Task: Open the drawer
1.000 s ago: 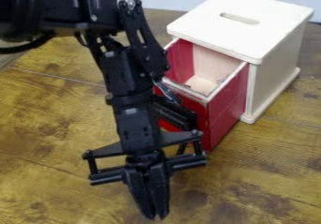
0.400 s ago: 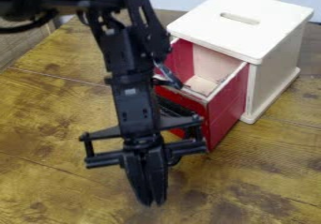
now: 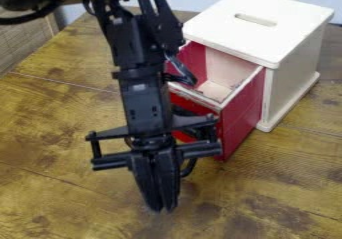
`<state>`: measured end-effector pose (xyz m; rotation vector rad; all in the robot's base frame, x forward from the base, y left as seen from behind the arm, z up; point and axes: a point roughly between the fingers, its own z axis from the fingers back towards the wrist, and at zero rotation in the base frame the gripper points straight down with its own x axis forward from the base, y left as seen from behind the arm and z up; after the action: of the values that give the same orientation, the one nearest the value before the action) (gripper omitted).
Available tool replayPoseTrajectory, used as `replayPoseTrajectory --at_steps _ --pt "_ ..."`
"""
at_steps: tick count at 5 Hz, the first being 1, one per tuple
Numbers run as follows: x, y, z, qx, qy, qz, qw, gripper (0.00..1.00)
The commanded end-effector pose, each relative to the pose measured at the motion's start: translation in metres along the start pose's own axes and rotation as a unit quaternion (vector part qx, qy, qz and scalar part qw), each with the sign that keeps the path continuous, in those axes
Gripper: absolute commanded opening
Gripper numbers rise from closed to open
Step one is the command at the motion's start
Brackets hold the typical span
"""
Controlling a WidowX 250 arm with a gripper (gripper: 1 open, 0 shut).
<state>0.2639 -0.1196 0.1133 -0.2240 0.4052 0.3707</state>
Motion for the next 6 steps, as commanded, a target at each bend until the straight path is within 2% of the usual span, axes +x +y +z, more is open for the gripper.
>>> replayPoseTrajectory --at_steps 1,2,3,4,5,6 --pt "0.003 0.012 0.011 -0.027 -0.021 0.019 0.9992 0.00" --pt "-0.002 0.010 0.021 -0.020 -0.016 0.000 0.9997 0.00" --pt "-0.004 0.007 0.029 -0.012 -0.010 -0.017 0.9997 1.00" --pt "-0.012 0.003 0.040 -0.003 -0.002 -0.042 0.9991 0.00" --pt "-0.008 0.010 0.043 0.007 0.008 -0.066 0.9978 0.00" --pt "0.002 0.015 0.043 0.017 0.014 -0.083 0.9963 1.00"
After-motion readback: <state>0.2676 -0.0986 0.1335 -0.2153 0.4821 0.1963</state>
